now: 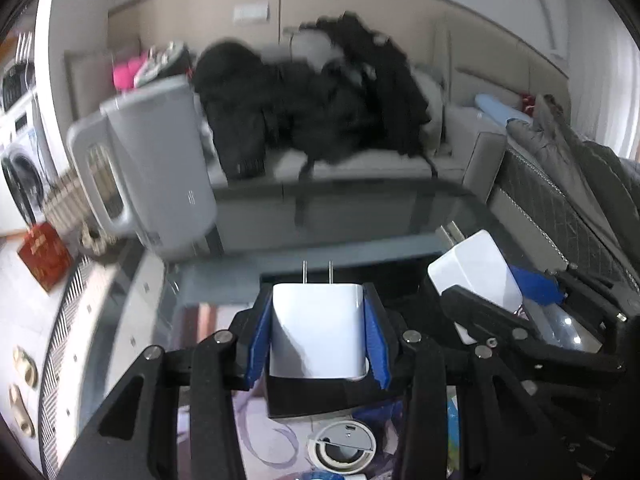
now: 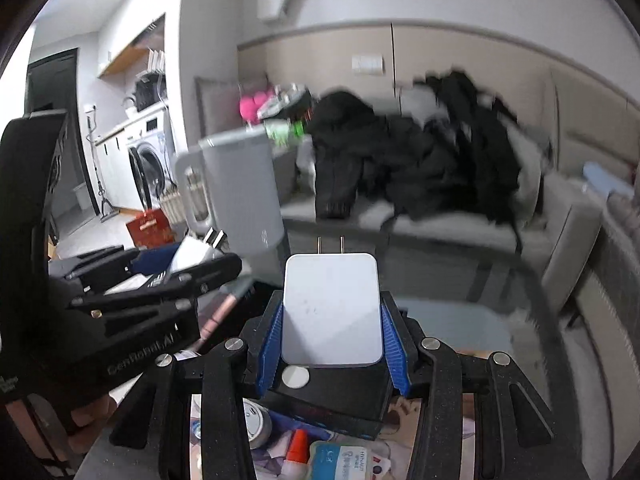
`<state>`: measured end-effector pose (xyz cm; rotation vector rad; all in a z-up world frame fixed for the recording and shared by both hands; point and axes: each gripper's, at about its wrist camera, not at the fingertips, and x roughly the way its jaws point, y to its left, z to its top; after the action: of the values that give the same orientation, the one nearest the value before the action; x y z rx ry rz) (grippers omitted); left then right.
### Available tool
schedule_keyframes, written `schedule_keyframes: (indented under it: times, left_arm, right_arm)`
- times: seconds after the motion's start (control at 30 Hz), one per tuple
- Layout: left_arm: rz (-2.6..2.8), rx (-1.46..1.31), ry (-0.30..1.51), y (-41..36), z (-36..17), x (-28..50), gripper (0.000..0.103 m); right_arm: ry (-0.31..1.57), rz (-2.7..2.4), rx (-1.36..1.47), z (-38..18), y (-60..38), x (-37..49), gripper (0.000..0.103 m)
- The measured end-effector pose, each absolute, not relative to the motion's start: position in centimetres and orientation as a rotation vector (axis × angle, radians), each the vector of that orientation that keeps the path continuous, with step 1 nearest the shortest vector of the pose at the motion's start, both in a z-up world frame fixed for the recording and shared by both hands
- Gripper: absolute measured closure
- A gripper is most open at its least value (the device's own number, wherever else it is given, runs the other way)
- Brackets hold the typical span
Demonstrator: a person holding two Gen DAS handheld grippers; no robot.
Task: Organize rigid objects
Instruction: 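Lower the charger into the black box and open the right gripper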
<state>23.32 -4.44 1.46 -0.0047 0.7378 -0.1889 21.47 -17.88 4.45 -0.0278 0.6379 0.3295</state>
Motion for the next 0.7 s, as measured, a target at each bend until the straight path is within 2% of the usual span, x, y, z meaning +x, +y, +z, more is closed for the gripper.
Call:
schedule_keyframes:
  times: [0.33,0.7]
  left_arm:
    - [-0.202,0.016,0.922,-5.5,-2.7,24.4,0.063]
    - [-0.205,0.072,0.914,-6.0,-2.6,22.5,0.062]
  right_arm:
    - [0.898,0.326,0.016,-1.9,-18.4,25.3,0.058]
    - [0.949,0.334,-0.088,-2.7,-18.0,23.5,0.058]
